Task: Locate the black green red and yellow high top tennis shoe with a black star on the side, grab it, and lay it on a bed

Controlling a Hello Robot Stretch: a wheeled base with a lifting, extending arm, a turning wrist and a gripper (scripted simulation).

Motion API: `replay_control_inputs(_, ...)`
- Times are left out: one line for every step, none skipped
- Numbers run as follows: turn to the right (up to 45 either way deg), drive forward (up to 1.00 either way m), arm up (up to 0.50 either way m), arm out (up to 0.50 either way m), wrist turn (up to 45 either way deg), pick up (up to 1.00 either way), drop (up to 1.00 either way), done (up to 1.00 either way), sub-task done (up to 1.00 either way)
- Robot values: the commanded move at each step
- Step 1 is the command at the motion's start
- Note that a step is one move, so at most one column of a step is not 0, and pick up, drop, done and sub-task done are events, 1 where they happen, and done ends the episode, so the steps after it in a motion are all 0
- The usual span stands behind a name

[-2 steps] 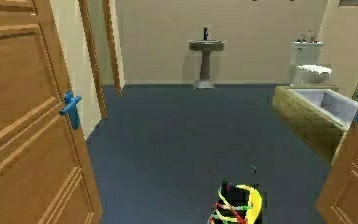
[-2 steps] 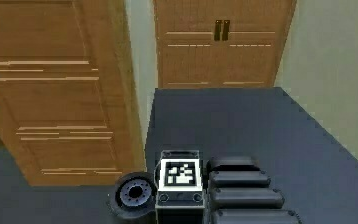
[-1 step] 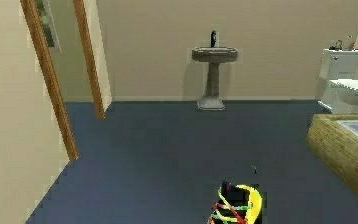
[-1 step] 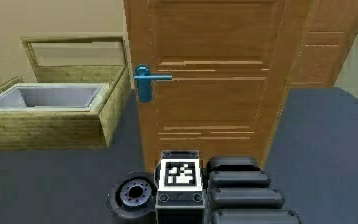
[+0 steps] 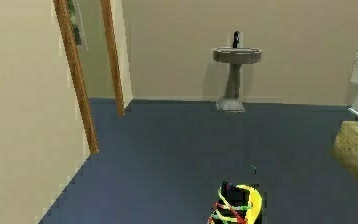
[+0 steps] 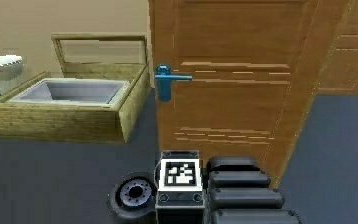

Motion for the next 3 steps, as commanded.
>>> replay_control_inputs(0.0, 0.3, 0.0, 0.0, 0.0, 0.0, 0.0, 0.0, 0.0)
replay_control_inputs(0.0, 0.2, 0.0, 0.0, 0.0, 0.0, 0.0, 0.0, 0.0)
replay_control_inputs(-9.0, 0.0, 0.0, 0.0, 0.0, 0.0, 0.0, 0.0, 0.0)
